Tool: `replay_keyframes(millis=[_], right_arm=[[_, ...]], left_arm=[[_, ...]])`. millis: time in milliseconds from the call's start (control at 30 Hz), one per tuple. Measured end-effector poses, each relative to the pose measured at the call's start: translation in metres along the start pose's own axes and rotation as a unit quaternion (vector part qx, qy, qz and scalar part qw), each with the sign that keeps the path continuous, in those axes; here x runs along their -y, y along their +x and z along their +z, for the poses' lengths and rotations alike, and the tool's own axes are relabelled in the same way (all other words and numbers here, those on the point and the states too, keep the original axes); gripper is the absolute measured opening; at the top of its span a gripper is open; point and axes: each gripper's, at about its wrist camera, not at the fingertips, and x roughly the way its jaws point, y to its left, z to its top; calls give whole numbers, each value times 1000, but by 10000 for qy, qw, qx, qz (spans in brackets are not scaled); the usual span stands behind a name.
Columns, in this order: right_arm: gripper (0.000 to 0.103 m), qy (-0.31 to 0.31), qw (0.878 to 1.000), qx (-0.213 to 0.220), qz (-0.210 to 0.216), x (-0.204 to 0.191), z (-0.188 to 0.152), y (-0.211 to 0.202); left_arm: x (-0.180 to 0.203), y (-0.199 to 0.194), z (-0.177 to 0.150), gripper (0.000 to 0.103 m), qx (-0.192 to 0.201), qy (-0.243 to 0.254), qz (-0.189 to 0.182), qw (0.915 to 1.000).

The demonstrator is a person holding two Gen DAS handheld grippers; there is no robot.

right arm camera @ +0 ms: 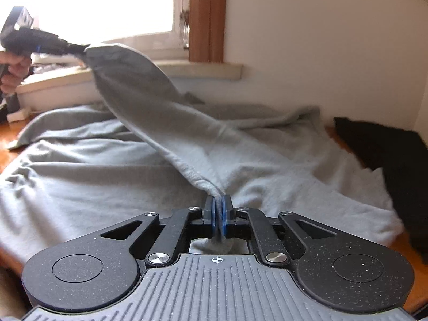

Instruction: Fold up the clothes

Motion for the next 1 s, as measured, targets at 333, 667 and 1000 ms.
replay_keyframes(millis=[333,667,1000], right_arm=[[6,-289,9969,-570,460,-35,-40,-52],[18,-51,9971,-489,582,-26,-38,-53],[26,-36,9969,-471,625,-21,-48,-55]], left_arm=[[-22,-43,-93,15,-827,-486,-41,9954],[-18,-42,-100,40,-707,-65,455,9964],[-19,-9,-120,61,-1033,233,727,9917]])
